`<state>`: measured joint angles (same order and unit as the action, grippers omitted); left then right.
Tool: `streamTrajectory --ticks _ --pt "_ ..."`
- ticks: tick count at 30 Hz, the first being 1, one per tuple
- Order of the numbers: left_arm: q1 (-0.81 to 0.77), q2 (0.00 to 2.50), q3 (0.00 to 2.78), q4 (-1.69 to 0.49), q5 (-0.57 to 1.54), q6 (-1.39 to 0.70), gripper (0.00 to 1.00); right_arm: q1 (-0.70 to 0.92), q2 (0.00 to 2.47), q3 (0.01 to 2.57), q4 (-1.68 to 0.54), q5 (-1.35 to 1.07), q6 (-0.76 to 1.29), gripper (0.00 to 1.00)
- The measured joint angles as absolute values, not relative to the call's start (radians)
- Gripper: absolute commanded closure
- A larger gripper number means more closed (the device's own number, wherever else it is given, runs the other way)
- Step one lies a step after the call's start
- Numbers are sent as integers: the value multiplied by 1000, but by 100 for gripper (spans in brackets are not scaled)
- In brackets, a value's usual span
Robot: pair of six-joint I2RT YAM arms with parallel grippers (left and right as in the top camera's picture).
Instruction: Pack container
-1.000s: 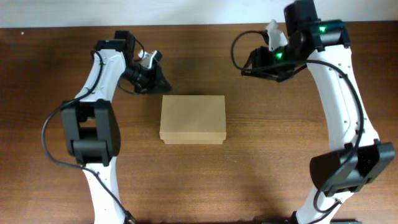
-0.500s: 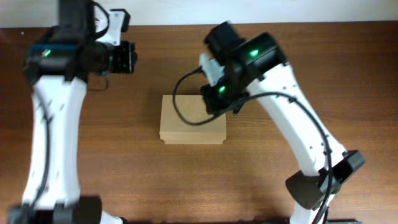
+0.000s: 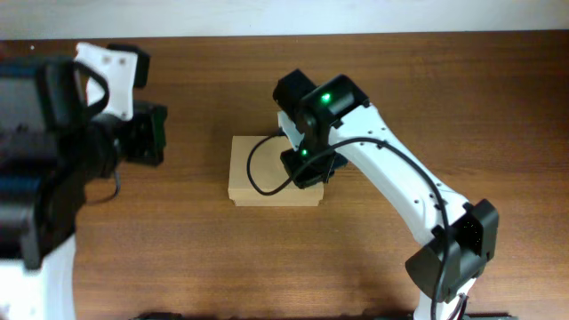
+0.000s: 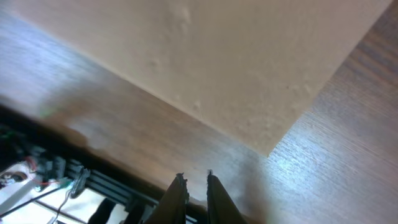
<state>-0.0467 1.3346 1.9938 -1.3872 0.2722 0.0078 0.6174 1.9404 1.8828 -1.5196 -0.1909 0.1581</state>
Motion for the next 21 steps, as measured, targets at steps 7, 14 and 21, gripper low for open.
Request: streamTrajectory --ticks 7,14,21 --pt "-47 1271 1994 -1499 257 8 98 617 1940 1735 -1446 -188 158 88" --pt "-47 1273 1993 -1597 224 16 98 617 1940 1683 -1411 -187 154 88" --pt "-88 1243 1993 -1602 214 50 98 617 1940 1665 -1397 -188 154 90"
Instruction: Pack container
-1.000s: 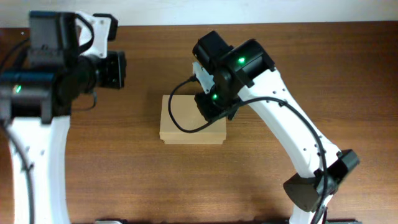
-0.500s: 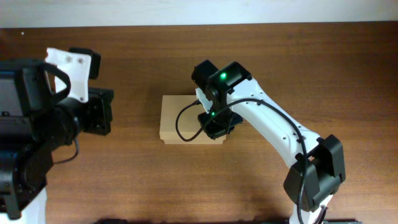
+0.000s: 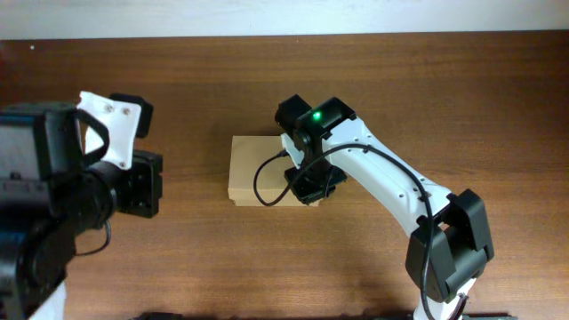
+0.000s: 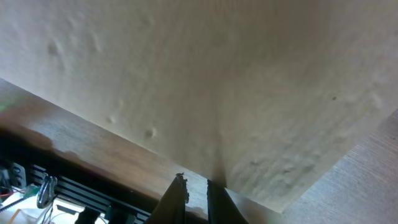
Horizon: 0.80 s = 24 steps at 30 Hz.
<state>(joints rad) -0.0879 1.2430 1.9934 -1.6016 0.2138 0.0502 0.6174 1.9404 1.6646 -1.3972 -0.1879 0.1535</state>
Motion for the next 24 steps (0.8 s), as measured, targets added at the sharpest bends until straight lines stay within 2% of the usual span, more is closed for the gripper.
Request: streamTrajectory --ticks 3,9,18,24 --pt "-100 1208 1994 -1601 207 60 98 617 1940 1654 -1398 -204 152 96" --pt "-100 1172 1994 -1588 200 65 99 630 1940 1674 -1428 -262 153 96" --pt "-100 1206 1994 -1582 200 65 98 703 1946 2033 -1516 -285 114 96" --pt "-100 1217 1994 -1582 199 65 98 741 1946 2110 -1482 -137 95 96"
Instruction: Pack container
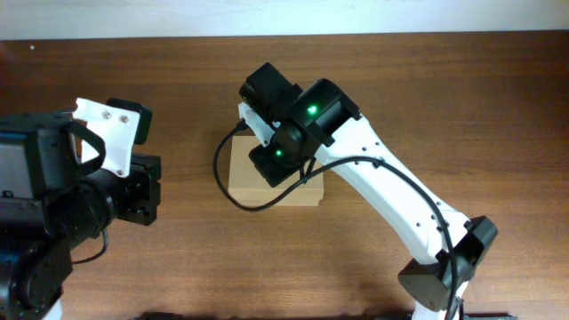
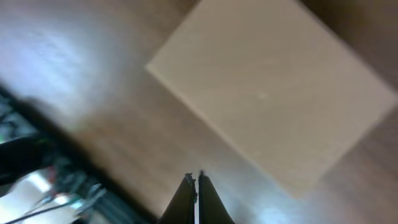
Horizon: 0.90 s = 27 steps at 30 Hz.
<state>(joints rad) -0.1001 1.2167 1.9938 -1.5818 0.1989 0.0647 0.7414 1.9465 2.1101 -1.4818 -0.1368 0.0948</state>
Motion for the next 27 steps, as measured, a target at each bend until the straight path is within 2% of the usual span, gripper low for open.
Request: streamTrajectory --ticks 12,27 --pt "-100 1217 1994 -1578 174 65 98 666 2190 2104 -1448 -10 45 96" --pt "-100 1217 1994 -1578 165 65 98 662 2202 2053 -1372 -8 26 96"
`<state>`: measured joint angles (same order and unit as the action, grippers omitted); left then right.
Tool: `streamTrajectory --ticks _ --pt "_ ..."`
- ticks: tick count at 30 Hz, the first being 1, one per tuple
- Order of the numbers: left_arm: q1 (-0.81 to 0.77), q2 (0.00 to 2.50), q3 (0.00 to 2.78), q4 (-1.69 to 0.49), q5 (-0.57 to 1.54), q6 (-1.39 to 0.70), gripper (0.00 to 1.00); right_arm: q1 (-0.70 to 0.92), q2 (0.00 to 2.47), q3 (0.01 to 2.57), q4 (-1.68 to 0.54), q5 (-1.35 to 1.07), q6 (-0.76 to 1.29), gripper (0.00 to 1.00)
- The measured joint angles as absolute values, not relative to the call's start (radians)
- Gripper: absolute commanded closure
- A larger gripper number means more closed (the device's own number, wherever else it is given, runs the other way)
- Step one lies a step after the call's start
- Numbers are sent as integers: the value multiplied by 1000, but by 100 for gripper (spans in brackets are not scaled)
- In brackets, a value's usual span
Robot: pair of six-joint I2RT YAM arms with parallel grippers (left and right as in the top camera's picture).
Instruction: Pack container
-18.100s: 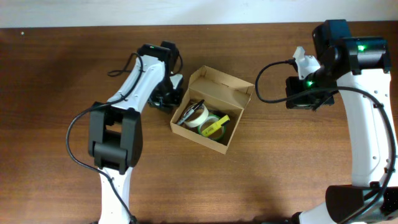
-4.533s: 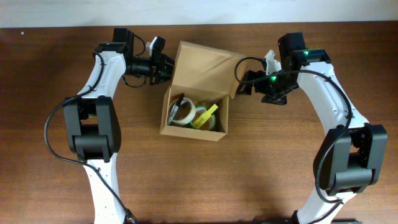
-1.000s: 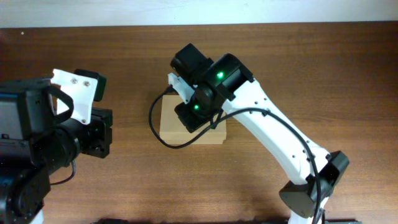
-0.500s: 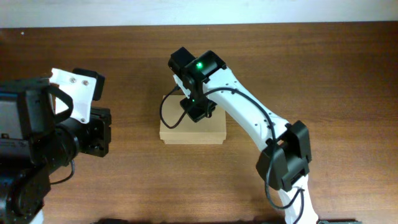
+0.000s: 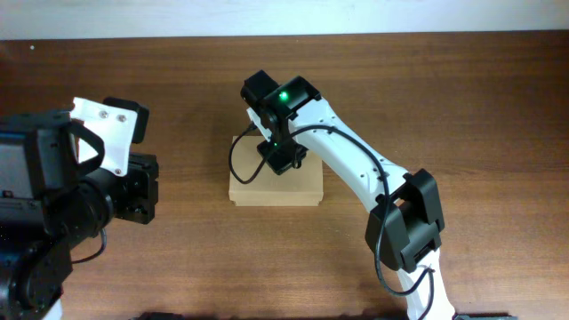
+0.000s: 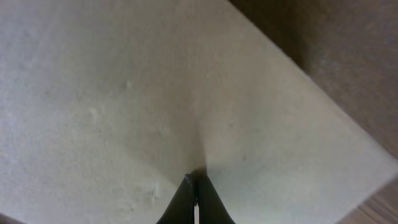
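A flat tan cardboard container (image 5: 267,187) lies shut on the wooden table, just left of centre in the overhead view. My right gripper (image 5: 283,162) is down over the back middle of its lid. In the right wrist view the lid (image 6: 124,93) fills almost the whole frame. The right gripper (image 6: 195,179) is shut there, its dark fingertips pressed together with nothing between them and touching the lid, which dips into a shallow crease at that spot. My left arm (image 5: 89,196) hangs high at the left, away from the container, and its fingers cannot be made out.
Brown wooden table (image 5: 444,107) surrounds the container on all sides. A black cable (image 5: 238,164) loops from the right wrist over the container's left back corner. A strip of table (image 6: 348,50) shows past the lid's edge in the wrist view.
My right gripper was raised over the container's left back part, with the whole lid seen from a height. Now it is low, its shut tips on the lid's back middle. The left arm has barely shifted.
First my right gripper hung by the container's front right corner, fingers slightly apart. Then its tips were on the lid near the front right edge. After that it was shut and raised over the left back part. Now it touches the back middle of the lid.
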<state>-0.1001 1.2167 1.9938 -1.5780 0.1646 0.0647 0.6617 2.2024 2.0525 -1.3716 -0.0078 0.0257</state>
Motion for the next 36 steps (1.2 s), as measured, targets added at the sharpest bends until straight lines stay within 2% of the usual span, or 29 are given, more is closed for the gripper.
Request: streamTrajectory --ticks 9,15,16,19,25,28,33,35,36 --pt "-100 1216 1994 -1578 163 65 98 662 2165 1950 -1290 -12 26 96" --pt "-100 1216 1994 -1562 164 65 98 662 2180 2002 -1378 -12 26 96" --pt "-100 1215 1994 -1556 164 65 98 662 2188 2028 -1416 -12 25 91" --pt "-100 1206 1993 -1533 164 65 98 662 2213 2178 -1524 -1 27 87" --pt "-100 1177 1994 -1517 164 65 98 662 2204 2640 -1676 45 46 80" --pt "-100 1161 1994 -1512 162 65 98 662 2159 2821 -1687 81 58 79" --pt "-100 1127 1993 -1487 136 65 98 662 2004 2963 -1692 186 89 66" --pt "-101 1100 1993 -1462 120 65 98 662 1905 2983 -1692 256 100 58" --pt "-105 1090 1993 -1445 111 65 98 662 1872 2984 -1692 283 102 58"
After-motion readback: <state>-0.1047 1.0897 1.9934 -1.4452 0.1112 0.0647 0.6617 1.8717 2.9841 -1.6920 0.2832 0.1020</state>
